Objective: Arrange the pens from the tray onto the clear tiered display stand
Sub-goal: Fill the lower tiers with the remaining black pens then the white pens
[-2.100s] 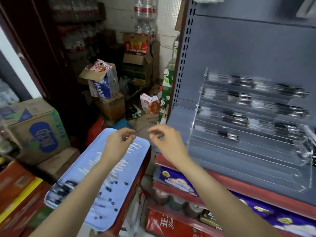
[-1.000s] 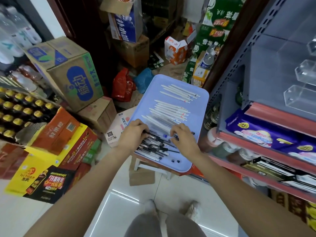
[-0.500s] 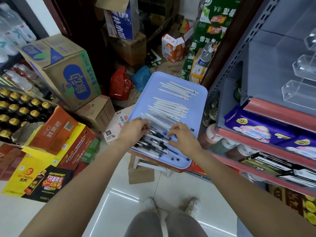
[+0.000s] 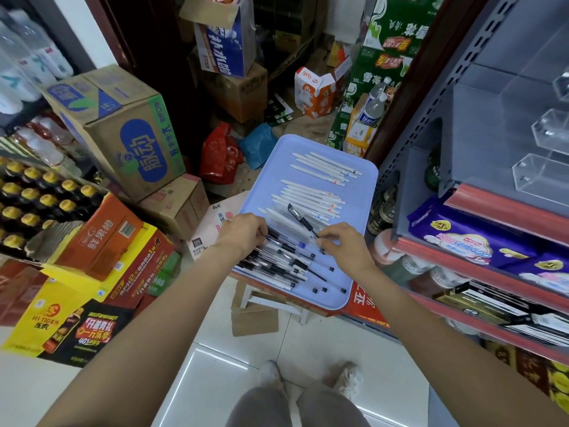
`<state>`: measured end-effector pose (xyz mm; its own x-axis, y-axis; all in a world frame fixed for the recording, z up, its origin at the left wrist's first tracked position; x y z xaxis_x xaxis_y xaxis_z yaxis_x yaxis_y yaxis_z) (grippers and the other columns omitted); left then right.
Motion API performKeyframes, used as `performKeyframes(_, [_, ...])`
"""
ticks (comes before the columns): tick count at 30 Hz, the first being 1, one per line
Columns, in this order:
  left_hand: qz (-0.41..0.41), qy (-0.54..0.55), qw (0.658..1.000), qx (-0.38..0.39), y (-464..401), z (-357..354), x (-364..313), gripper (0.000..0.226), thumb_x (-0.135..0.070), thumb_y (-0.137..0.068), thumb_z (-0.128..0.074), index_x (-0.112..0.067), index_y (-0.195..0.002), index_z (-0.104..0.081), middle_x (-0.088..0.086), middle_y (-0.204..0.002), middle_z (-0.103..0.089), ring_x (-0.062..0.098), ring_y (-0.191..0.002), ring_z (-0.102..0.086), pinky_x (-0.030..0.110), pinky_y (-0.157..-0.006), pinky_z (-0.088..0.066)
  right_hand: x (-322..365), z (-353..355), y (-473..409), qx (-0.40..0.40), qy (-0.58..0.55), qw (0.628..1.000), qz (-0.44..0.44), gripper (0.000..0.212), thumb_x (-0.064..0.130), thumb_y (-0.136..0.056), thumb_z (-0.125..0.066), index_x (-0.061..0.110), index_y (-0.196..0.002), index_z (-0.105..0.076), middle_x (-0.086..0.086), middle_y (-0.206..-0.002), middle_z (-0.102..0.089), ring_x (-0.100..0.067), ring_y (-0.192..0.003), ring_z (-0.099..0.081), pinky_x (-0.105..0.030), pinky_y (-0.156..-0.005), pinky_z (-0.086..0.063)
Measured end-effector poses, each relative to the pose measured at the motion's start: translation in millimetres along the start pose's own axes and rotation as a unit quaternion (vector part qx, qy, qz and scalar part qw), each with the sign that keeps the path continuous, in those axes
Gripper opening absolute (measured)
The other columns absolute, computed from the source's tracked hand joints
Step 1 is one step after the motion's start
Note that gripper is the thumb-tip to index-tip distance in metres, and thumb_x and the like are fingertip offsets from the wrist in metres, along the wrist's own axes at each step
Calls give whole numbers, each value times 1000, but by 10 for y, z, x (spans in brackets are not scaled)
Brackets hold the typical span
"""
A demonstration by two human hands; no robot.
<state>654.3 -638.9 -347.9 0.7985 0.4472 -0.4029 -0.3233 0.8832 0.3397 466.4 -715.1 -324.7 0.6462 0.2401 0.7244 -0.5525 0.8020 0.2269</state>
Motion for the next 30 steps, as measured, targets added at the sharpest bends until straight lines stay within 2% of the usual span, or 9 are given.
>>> performKeyframes(2, [12, 14, 1000, 7, -19, -8, -2, 10, -21, -85, -67, -19, -95, -66, 0, -99, -67, 22, -100, -58, 39, -95, -42, -11, 16, -8, 4, -56, 998, -24, 21, 10, -91, -59, 1, -108, -66, -5, -99, -55, -15, -80, -57, -4, -69, -45])
performKeyframes(4, [23, 35, 999, -9, -8, 10, -6, 6, -25, -84, -67, -19, -85, -66, -2, -93, -68, 22, -95, -58, 41, -95, -41, -29, 17, 3, 11, -127, 990, -55, 17, 4, -89, -60, -1, -104, -66, -5, -85, -59, -16, -71, -59, -5, -51, -44])
performKeyframes(9, [59, 40, 997, -35, 25, -18, -36, 13, -31, -81, -70, -22, -75, -63, -5, -79, -63, 21, -92, -56, 42, -96, -29, -68, -42, 49, 31, -255, 960, -114, 14, -5, -88, -57, 4, -100, -59, -19, -95, -61, -31, -81, -61, -33, -73, -55])
performKeyframes(12, [65, 32, 997, -22, 0, 4, -96, 11, -28, -80, -72, -23, -73, -66, -4, -85, -69, 21, -92, -57, 52, -106, -24, -48, -52, 71, 45, -296, 946, -122, 12, -1, -89, -58, 5, -99, -59, -18, -95, -63, -21, -75, -64, -24, -69, -57])
performKeyframes(16, [52, 84, 995, -13, -28, -12, -85, 12, -23, -79, -73, -21, -70, -65, -3, -82, -70, 19, -87, -59, 48, -107, -29, -65, -34, 76, 50, -336, 932, -131, 16, 0, -88, -59, 2, -104, -60, -15, -93, -65, -19, -75, -64, -24, -68, -58])
performKeyframes(19, [21, 294, 955, -28, 4, 45, -67, 16, -12, -77, -74, -16, -69, -61, 9, -82, -71, 16, -83, -66, 36, -89, -51, -67, -14, 60, 52, -337, 930, -136, 15, -1, -89, -58, 1, -103, -59, -11, -88, -66, -19, -74, -63, -28, -72, -58])
performKeyframes(22, [1, 420, 906, -57, 110, 247, -194, 7, -7, -84, -66, -4, -87, -60, 8, -77, -66, -3, -65, -64, 8, -67, -48, -19, -10, 29, 46, -319, 936, -144, 6, 2, -92, -54, 4, -97, -57, -8, -79, -61, -16, -63, -54, -19, -62, -54])
performKeyframes(26, [-13, 559, 822, -108, 126, 517, -423, 6, -6, -93, -53, -8, -92, -59, 5, -87, -59, 3, -68, -68, 21, -75, -55, 172, 198, -12, 16, -216, 972, -88, 19, 22, -98, -47, 6, -90, -55, 1, -66, -46, -10, -54, -39, -17, -52, -37])
performKeyframes(30, [-59, 560, 817, -128, 134, 849, -870, 12, -10, -94, -51, -8, -99, -62, 3, -89, -58, 10, -73, -66, 29, -79, -58, 428, 603, 23, -5, -160, 987, -15, 6, 25, -91, -59, 22, -95, -63, -8, -71, -52, 0, -53, -53, -20, -55, -34])
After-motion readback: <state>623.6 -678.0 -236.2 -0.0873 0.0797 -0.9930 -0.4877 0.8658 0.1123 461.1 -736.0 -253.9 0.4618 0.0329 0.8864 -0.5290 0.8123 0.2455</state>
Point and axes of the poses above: each hand's wrist, its own y-axis away from the middle knuckle, its own z-axis out of the back of the hand, x = y × z, the point moved 8 cm from there along -y, towards the middle knuckle
